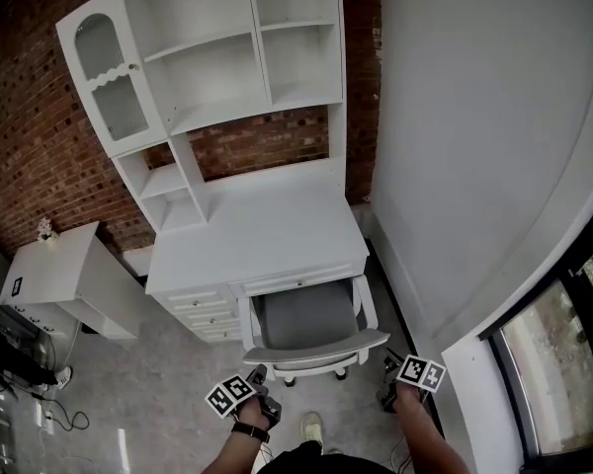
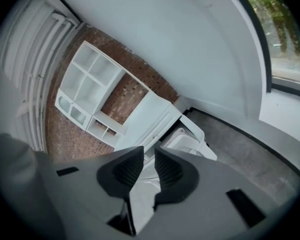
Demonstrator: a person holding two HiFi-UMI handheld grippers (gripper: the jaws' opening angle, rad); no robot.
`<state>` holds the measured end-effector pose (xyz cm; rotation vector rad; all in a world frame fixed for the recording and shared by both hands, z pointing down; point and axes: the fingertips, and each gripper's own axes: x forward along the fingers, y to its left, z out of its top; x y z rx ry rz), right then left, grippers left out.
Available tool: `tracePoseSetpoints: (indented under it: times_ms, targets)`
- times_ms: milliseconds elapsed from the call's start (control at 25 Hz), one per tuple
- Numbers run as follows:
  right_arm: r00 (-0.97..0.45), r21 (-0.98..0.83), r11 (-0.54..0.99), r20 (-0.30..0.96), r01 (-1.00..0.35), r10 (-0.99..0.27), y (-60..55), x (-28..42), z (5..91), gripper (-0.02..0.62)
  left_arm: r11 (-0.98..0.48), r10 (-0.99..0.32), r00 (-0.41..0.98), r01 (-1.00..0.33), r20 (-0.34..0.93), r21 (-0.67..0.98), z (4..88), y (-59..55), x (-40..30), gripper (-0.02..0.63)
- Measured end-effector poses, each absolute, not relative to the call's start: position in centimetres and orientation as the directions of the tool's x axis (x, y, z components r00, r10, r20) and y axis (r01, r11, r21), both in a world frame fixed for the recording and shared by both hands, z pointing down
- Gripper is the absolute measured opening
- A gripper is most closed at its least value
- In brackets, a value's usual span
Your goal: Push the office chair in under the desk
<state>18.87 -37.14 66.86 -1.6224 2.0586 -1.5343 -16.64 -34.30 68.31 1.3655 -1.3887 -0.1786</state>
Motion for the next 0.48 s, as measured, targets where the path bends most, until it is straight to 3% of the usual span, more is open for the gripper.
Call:
tracePoseSetpoints:
  times_ms: [160, 480]
  targets:
    - [-0.434, -0.717, 0.026, 0.392, -0.696, -0.811, -36.7, 19.1, 62.7, 0.025, 0.170, -0.822, 0.331, -0.635, 0.464, 0.754, 63.5, -34.7, -15.4, 0.020]
    - [-0.452, -0.557, 0.227, 0.307, -0.799, -0.837, -35.2, 18.5, 54.6, 0.012, -0.090, -0.882, 0.365, -0.751, 0.298, 0.654, 54.8, -34.0, -13.1, 0.007]
